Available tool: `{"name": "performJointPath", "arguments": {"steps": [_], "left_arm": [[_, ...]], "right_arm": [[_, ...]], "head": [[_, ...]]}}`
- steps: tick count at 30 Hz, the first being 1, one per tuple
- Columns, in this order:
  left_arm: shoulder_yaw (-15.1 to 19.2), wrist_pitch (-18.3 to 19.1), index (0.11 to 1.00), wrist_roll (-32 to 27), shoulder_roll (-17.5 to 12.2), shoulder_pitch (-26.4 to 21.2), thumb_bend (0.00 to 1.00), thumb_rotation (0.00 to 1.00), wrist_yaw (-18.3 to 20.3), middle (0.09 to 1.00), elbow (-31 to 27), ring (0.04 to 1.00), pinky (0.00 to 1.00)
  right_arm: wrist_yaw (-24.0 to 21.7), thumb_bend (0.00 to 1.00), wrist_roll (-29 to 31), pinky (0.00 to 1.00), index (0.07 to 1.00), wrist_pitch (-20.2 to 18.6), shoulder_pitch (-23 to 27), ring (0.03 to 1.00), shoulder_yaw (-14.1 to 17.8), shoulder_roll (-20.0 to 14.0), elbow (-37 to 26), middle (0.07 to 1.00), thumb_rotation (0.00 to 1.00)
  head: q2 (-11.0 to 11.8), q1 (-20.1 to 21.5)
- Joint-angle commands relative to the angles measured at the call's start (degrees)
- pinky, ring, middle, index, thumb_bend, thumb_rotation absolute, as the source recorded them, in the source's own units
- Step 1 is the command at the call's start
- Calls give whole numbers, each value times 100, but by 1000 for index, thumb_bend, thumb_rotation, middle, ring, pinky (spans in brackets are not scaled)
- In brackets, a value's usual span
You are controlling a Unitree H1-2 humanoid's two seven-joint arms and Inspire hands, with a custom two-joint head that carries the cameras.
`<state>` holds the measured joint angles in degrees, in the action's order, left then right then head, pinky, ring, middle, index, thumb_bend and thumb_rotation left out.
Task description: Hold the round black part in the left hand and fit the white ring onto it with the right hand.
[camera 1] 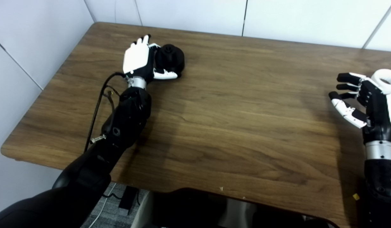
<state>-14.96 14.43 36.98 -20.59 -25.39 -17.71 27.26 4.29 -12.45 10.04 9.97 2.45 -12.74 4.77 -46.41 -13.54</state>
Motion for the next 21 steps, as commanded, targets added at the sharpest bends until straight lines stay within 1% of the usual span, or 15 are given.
{"name": "performJointPath", "arguments": {"steps": [1, 8, 14, 19, 21], "left_arm": [[-340, -293, 655, -11, 281, 165, 973, 378, 364, 1000, 38, 1000, 1000], [-537, -376, 659, -70, 349, 285, 982, 406, 508, 1000, -180, 1000, 1000], [-694, -528, 660, -137, 393, 400, 977, 381, 577, 1000, -366, 1000, 1000], [-870, -608, 658, -129, 441, 505, 965, 360, 711, 1000, -634, 1000, 1000], [-934, -715, 653, -104, 454, 529, 969, 357, 696, 1000, -654, 1000, 1000]], "right_arm": [[2, 480, 38, 554, 689, 99, 91, 671, 32, -32, -107, 709, 215], [17, 481, 22, 556, 684, 97, 117, 670, 39, -32, -123, 706, 206], [14, 481, 33, 563, 686, -3, 123, 676, 49, -17, -180, 711, 197], [33, 477, -20, 562, 687, 18, 126, 675, 33, -26, -199, 712, 199], [37, 478, -23, 559, 688, 37, 129, 673, 34, -25, -193, 711, 195]], "head": [[-7, 10], [-11, 40], [-11, 109], [-7, 131], [-5, 148]]}}
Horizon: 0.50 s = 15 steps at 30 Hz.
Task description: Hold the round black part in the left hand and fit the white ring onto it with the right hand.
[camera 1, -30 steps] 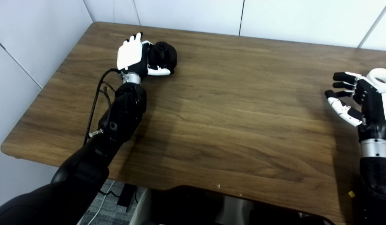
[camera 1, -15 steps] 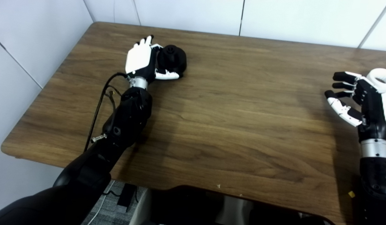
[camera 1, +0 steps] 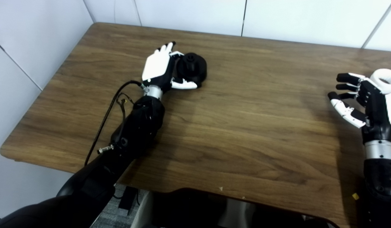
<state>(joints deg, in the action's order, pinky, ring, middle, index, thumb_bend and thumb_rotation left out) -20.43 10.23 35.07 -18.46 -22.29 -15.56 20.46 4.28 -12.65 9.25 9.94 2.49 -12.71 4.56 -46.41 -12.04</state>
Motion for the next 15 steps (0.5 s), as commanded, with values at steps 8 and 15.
{"name": "performJointPath", "arguments": {"steps": [8, 15], "left_arm": [[-585, -449, 646, 64, 292, 376, 981, 353, 609, 1000, -265, 1000, 1000], [-802, -649, 647, 70, 294, 506, 994, 351, 782, 1000, -466, 1000, 1000]], "right_arm": [[66, 479, -13, 560, 683, 116, 113, 671, 26, 16, -189, 709, 195], [71, 481, 15, 565, 683, 117, 108, 676, 34, 49, -187, 711, 204]], "head": [[-10, 96], [-22, 248]]}}
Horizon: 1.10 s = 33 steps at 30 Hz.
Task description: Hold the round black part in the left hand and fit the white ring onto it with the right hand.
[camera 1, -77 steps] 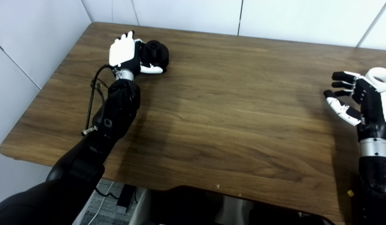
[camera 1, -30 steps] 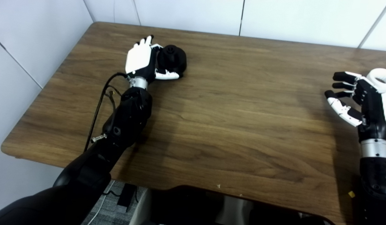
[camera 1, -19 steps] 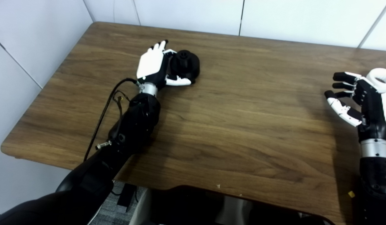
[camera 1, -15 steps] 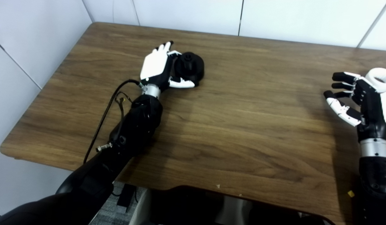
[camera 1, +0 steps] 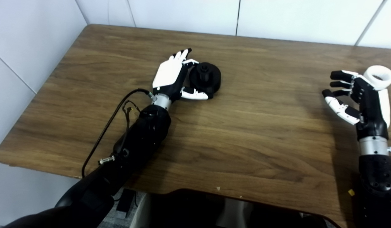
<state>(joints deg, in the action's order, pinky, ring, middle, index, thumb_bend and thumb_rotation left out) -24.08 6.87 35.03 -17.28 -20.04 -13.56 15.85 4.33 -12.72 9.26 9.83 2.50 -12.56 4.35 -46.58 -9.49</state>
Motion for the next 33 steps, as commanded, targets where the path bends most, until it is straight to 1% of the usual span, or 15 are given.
{"name": "performJointPath", "arguments": {"steps": [1, 7, 12, 14, 16, 19, 25, 29, 33], "left_arm": [[-461, -331, 649, 83, 174, 293, 993, 352, 609, 1000, -27, 1000, 1000], [-731, -413, 654, 149, 218, 364, 1000, 368, 789, 1000, -217, 1000, 1000], [-920, -583, 650, 121, 294, 432, 1000, 365, 834, 1000, -331, 1000, 1000], [-975, -604, 651, 147, 330, 455, 1000, 361, 879, 1000, -378, 1000, 1000], [-1029, -637, 649, 154, 358, 474, 1000, 368, 888, 1000, -406, 1000, 1000], [-1074, -686, 648, 168, 383, 502, 1000, 372, 903, 1000, -440, 1000, 1000], [-1178, -776, 648, 153, 417, 586, 1000, 394, 1032, 1000, -547, 1000, 1000], [-1209, -847, 645, 129, 436, 636, 1000, 388, 1105, 1000, -585, 1000, 1000], [-1227, -896, 648, 182, 449, 669, 1000, 380, 1160, 1000, -592, 1000, 1000]], "right_arm": [[69, 481, 18, 570, 684, 116, 120, 680, 32, 39, -163, 713, 206], [60, 483, 8, 584, 691, 79, 105, 694, 30, 59, -222, 723, 210], [73, 486, -6, 584, 689, 107, 106, 692, 33, 72, -222, 719, 216], [81, 486, 3, 582, 687, 122, 111, 690, 38, 78, -211, 718, 212], [92, 485, 3, 579, 685, 153, 119, 689, 38, 84, -193, 716, 187], [105, 481, -7, 571, 685, 177, 122, 682, 29, 92, -177, 715, 174], [125, 479, -55, 558, 681, 98, 109, 669, 11, 140, -225, 705, 190], [128, 476, -101, 550, 681, 65, 103, 666, -6, 169, -268, 703, 194], [132, 473, -150, 551, 683, 56, 87, 669, -7, 220, -328, 706, 165]], "head": [[-4, -7], [-9, 49], [-14, 49], [-17, 54], [-20, 75], [-28, 145], [-48, 315], [-63, 426], [-84, 590]]}}
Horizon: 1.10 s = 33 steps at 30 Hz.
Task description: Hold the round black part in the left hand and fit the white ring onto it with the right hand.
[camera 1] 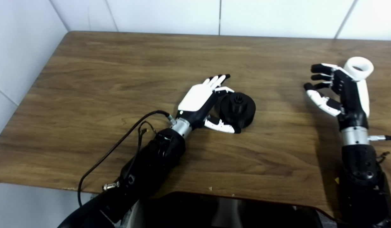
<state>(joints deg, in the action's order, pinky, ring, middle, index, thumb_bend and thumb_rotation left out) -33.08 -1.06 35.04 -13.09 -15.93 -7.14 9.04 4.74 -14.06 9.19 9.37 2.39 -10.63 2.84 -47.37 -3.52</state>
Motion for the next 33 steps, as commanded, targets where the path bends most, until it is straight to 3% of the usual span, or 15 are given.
{"name": "performJointPath", "arguments": {"steps": [1, 11, 20, 30, 33], "left_arm": [[-314, -104, 648, 182, 24, 265, 1000, 384, 542, 1000, 69, 1000, 1000], [-196, -269, 644, 134, -46, 286, 1000, 357, 599, 1000, 50, 1000, 1000], [-80, -362, 646, 59, -140, 308, 1000, 365, 775, 1000, -28, 1000, 1000], [46, -494, 646, 38, -253, 369, 1000, 351, 897, 1000, -119, 1000, 1000], [85, -473, 645, 30, -275, 393, 1000, 328, 965, 1000, -175, 1000, 1000]], "right_arm": [[93, 471, -32, 551, 683, 53, 133, 670, 3, 42, -192, 706, 163], [122, 467, -141, 550, 686, -41, 134, 666, -5, 159, -242, 708, 169], [166, 470, -361, 567, 687, -324, 129, 668, -62, 340, -405, 710, 162], [252, 488, -535, 600, 685, -493, 122, 690, -144, 496, -477, 715, 256], [271, 476, -571, 597, 686, -552, 111, 689, -182, 528, -519, 718, 223]], "head": [[-11, 53], [-28, 437], [60, 1106], [170, 1831], [188, 1922]]}}
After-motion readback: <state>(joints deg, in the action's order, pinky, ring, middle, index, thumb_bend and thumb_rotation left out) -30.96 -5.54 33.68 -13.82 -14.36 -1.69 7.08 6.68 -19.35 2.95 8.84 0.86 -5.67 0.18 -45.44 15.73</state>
